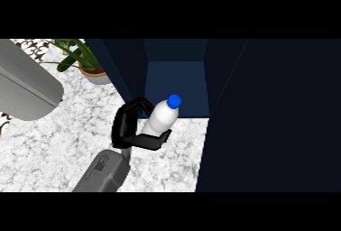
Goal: Pick up the bottled water, place it into the cabinet and close the cabinet
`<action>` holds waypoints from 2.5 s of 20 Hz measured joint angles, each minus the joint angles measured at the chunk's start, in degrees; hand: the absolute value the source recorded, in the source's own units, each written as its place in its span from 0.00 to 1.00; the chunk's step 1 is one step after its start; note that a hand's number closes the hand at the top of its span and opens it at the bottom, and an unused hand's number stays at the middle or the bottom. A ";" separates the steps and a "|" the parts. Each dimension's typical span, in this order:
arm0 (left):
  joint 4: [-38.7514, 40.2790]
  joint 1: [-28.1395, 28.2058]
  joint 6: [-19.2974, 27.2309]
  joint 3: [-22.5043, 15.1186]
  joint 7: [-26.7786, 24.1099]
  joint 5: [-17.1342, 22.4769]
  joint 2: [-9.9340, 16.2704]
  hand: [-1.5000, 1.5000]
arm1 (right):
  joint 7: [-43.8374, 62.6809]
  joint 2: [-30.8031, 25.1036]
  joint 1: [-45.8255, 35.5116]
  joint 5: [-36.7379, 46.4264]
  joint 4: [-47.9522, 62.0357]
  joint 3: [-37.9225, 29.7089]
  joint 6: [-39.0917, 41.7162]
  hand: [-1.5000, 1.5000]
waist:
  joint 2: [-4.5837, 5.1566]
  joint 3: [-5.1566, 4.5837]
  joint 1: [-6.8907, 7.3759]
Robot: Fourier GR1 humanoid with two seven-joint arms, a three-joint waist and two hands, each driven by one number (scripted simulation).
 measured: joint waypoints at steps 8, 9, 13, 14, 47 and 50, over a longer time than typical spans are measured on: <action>-2.12 -8.37 10.31 -5.78 8.14 3.71 0.05 1.00 | 0.39 -0.94 0.29 -0.42 -0.51 -0.58 -0.04 0.00 | 0.19 -0.01 -0.36; -1.83 -8.71 10.87 -5.90 8.36 3.56 0.02 1.00 | -0.17 -1.33 0.70 -0.53 -0.50 -1.09 0.27 0.00 | 0.20 -0.02 -0.32; 2.94 -13.93 13.65 -5.91 8.94 4.88 -0.02 1.00 | 0.08 -1.10 0.29 -0.59 -0.62 -0.70 -0.12 0.00 | 0.29 -0.03 -0.52; 3.16 -14.49 14.28 -6.15 9.61 4.98 -0.03 1.00 | -0.33 -1.30 0.63 -0.70 -0.69 -0.88 0.02 0.00 | 0.28 -0.02 -0.48; 47.88 -42.29 25.43 -0.46 -1.00 13.28 0.04 0.00 | -8.41 -4.66 7.04 -5.31 -0.85 -7.62 6.18 0.00 | 1.29 -0.04 -3.14; 49.83 -43.10 24.67 0.11 -1.86 13.22 0.23 0.00 | -8.97 -4.38 6.77 -5.53 -0.69 -8.38 6.67 0.00 | 1.45 -0.04 -3.33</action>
